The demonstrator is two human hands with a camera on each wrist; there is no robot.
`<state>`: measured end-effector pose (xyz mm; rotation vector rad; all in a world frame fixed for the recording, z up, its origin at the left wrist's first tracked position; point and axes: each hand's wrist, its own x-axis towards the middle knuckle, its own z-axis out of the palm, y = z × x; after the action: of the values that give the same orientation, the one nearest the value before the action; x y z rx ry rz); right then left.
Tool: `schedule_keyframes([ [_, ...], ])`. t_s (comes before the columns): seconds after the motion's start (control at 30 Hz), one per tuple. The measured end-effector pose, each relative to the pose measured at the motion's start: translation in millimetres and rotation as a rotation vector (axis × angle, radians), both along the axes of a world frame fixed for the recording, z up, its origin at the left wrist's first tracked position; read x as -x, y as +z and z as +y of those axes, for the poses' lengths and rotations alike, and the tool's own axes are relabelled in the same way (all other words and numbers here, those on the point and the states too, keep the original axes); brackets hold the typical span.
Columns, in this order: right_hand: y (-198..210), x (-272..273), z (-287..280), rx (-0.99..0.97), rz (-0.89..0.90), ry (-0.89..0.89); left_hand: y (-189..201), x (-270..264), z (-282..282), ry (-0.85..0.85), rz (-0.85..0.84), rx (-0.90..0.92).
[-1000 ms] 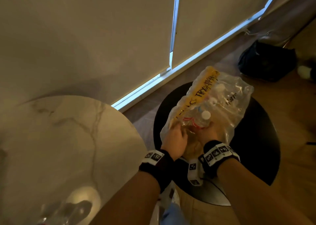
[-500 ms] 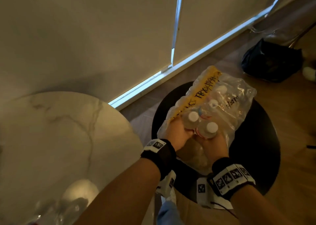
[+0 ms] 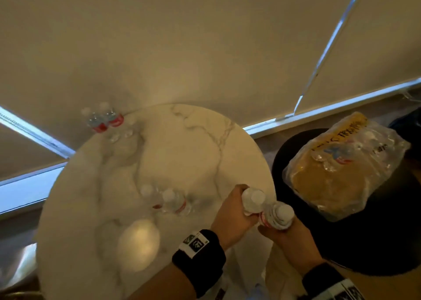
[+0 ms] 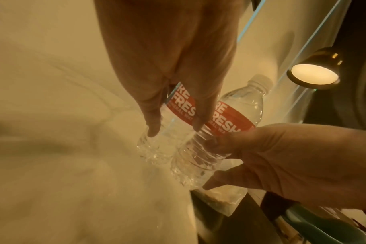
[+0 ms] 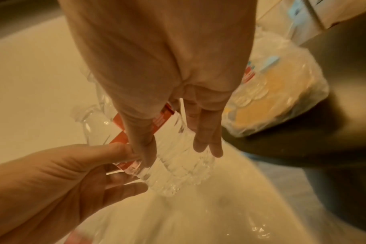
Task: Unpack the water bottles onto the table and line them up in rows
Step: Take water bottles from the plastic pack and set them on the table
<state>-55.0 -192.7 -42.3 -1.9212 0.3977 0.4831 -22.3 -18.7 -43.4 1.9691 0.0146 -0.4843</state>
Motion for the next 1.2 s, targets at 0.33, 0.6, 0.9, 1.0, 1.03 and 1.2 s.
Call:
schedule_keyframes([
  [0.33,-30.5,54.4,187.0,0.019,-0.011,0.229,-12.1,103.9,176.0,0.435,0.02,-0.049],
  [0.6,-39.8,47.7,216.8,0.009,0.002,0.226,-31.5,104.6,212.5,0.384,0.083,-0.197],
  [0.9,-27.4,48.1,91.5,0.167,0.146,0.22,-7.1,158.1,174.7,-0.072,0.215,-0.587],
  [1.0,-27.3,37.1,31.0,0.176,0.167,0.085,2.1,150.8,127.3,-0.302,0.175,-0.627],
  [1.03,-26.7,31.8,13.0,0.19,0.168,0.048,5.8,144.2,108.9,-0.374,0.174,-0.655],
  [1.2,-31.5,-18.4,-62.3,0.242,0.133,-0.094,14.5,80.5,13.2,-0.635,0.127,-0.704],
])
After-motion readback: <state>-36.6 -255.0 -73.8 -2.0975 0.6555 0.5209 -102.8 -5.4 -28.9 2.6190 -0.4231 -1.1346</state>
